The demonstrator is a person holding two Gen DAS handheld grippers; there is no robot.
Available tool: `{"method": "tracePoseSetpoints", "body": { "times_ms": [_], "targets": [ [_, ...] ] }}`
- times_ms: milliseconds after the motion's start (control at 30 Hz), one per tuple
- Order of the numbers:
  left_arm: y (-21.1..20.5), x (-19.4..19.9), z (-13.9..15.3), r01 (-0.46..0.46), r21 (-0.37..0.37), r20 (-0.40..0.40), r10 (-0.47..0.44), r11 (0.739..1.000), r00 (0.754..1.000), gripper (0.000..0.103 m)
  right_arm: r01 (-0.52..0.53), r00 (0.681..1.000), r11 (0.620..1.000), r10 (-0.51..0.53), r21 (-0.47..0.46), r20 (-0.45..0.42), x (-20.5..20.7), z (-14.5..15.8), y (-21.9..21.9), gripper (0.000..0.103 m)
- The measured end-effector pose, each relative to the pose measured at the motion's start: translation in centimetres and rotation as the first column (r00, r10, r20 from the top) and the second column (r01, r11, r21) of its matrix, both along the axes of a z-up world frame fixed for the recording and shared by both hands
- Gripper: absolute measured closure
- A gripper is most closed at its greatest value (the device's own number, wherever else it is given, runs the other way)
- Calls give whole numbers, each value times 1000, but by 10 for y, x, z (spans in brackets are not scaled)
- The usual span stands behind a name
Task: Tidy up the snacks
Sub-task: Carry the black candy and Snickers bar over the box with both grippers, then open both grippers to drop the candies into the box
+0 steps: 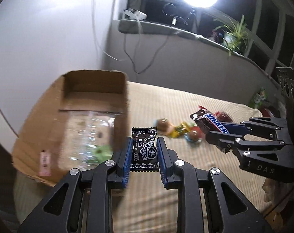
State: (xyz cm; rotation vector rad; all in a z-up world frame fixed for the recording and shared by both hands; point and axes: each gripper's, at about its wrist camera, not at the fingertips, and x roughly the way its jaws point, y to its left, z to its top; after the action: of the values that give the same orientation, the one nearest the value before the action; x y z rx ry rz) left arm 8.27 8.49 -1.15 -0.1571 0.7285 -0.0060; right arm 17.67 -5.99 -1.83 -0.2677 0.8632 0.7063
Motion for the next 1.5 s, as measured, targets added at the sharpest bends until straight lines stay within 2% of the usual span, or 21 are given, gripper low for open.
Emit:
{"method": "tracePoseSetpoints", "body": {
  "times_ms": [400,867,1500],
  "targets": [
    [56,-5,3,-109,9,12,109,994,994,80,-86,996,996,86,29,11,23,17,69,74],
    [81,6,-5,-152,-16,0,152,988,988,80,-142,990,990,142,11,-2,52,11,135,74],
    [83,9,-6,-153,-27,-7,153,988,988,79,-160,987,987,160,0,-28,66,-2,157,74]
  ]
}}
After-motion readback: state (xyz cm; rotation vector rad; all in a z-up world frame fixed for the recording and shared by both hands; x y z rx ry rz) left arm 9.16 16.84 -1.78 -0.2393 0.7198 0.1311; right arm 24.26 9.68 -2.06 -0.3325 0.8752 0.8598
